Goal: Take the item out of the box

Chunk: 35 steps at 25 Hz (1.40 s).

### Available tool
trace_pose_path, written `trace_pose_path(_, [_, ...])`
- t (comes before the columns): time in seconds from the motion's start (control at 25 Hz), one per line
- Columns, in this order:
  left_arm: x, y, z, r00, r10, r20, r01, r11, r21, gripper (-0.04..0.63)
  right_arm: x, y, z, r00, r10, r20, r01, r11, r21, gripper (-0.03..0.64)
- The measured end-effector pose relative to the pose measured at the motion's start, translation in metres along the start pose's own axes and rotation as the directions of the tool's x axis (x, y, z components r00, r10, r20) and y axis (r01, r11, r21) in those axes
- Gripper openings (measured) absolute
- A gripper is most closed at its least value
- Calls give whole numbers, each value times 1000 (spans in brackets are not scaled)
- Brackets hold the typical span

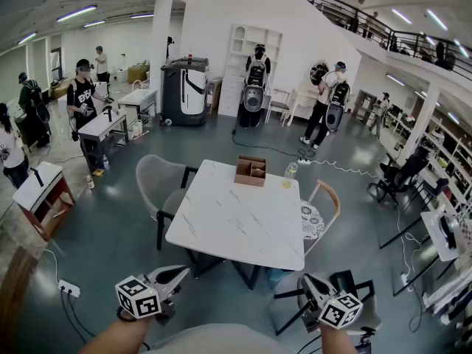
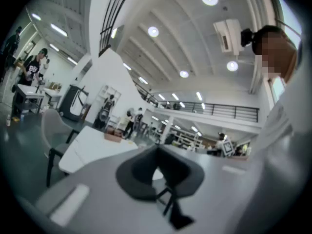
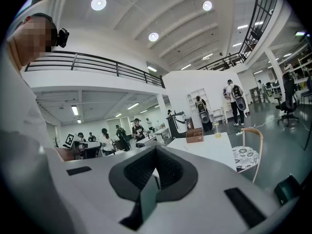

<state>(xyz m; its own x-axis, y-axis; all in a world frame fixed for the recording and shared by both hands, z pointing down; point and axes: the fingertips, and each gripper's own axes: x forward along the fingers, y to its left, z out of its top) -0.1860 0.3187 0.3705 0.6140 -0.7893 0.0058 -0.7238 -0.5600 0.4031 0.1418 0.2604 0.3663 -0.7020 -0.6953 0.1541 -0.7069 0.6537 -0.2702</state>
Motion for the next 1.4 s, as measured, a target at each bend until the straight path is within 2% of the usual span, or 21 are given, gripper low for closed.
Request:
trace_pose_path(0.44, [19,-37,-18,1000,12,-12,-12,1000,-3,5,-39,-26,-5,1000,7,-5,-7,1000,16,8])
trace_pose_path(0.92, [42,-95,-45,998,58,6,-58,998,-19,5,-79,-52,-1,997,71,-10,-71,997,7,8])
trace_pose_path(1.2, [54,-121,-73,998,58,-29,-59,998,-31,5,-101,-70,-16,996,93,-5,-93,995,27,8])
trace_pose_path(1.4, [61,-120,-71,997,51,-49,-53,998,-39,5,-104,-72,-21,996,87,-24,-86,995,53,8])
